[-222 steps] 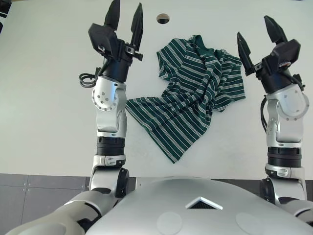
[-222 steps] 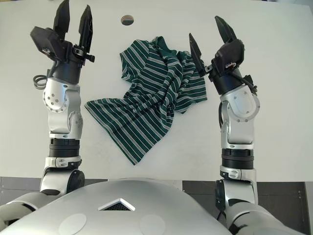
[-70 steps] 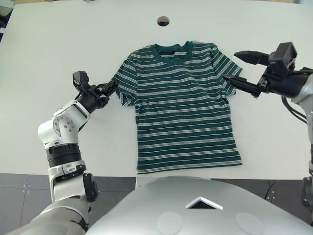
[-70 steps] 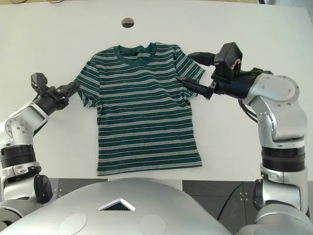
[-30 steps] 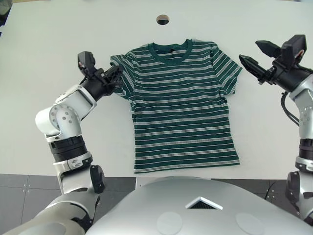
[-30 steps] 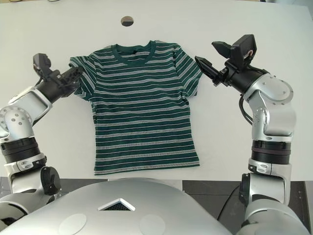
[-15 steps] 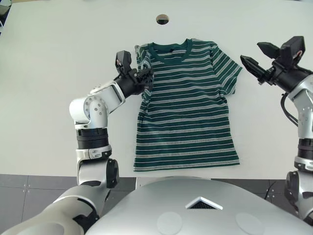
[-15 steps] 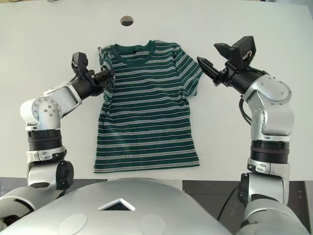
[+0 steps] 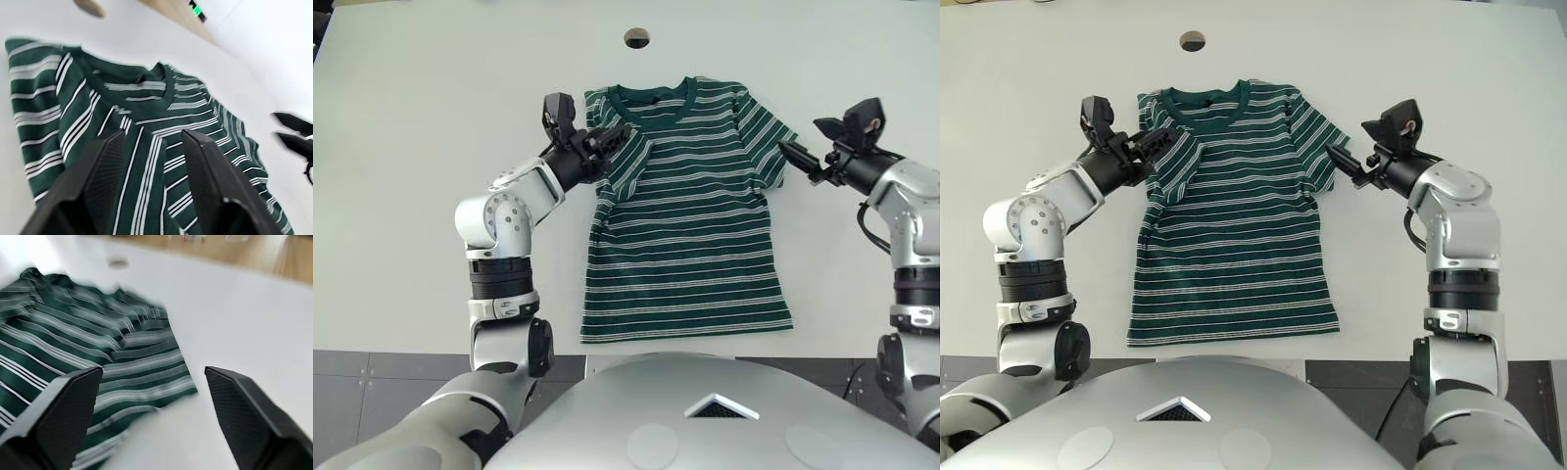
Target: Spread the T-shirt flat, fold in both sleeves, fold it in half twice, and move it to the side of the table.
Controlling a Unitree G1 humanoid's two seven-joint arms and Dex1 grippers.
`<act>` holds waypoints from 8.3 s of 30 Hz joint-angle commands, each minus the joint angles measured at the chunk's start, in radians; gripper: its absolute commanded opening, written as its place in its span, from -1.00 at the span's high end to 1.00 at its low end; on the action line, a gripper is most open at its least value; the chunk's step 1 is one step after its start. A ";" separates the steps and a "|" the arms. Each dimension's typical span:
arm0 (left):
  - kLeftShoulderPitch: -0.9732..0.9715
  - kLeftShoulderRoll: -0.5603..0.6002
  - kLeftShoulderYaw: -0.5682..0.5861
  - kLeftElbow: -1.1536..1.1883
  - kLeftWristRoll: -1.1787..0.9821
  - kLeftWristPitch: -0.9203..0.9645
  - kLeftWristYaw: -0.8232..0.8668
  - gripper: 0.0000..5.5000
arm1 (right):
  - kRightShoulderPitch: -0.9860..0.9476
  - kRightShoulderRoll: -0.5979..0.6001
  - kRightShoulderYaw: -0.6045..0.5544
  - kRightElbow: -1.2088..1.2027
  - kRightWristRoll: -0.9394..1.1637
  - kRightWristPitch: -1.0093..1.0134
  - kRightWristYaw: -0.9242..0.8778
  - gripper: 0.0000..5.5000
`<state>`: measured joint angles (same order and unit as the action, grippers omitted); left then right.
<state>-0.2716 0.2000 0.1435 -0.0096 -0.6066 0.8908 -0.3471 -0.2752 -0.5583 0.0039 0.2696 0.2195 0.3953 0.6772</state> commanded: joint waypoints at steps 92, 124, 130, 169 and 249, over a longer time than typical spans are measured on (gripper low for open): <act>0.731 0.750 -0.100 -0.202 0.701 -1.413 -0.550 -0.19 | 0.554 -0.378 -0.251 -0.355 0.019 -0.550 0.751 0.56; 0.717 0.797 -0.386 -0.126 1.104 -1.802 -0.474 -0.46 | 0.672 -0.449 0.147 -0.227 -0.425 -1.255 0.463 0.23; 0.695 0.820 -0.431 -0.201 1.065 -1.713 -0.490 -0.29 | 0.650 -0.480 0.204 -0.221 -0.399 -1.235 0.434 0.41; 0.601 0.790 -0.503 -0.113 1.085 -1.709 -0.356 0.96 | 0.616 -0.554 0.276 -0.278 -0.283 -1.159 0.420 0.27; 0.045 0.420 -0.267 0.168 0.458 -1.187 -0.536 0.37 | -0.232 0.107 0.292 0.237 -0.354 -0.836 0.012 -0.11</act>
<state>-0.3270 0.6151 -0.0472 0.3208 -0.1549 -0.2690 -0.8096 -0.5228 -0.4396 0.2556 0.5464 -0.0935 -0.4206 0.6559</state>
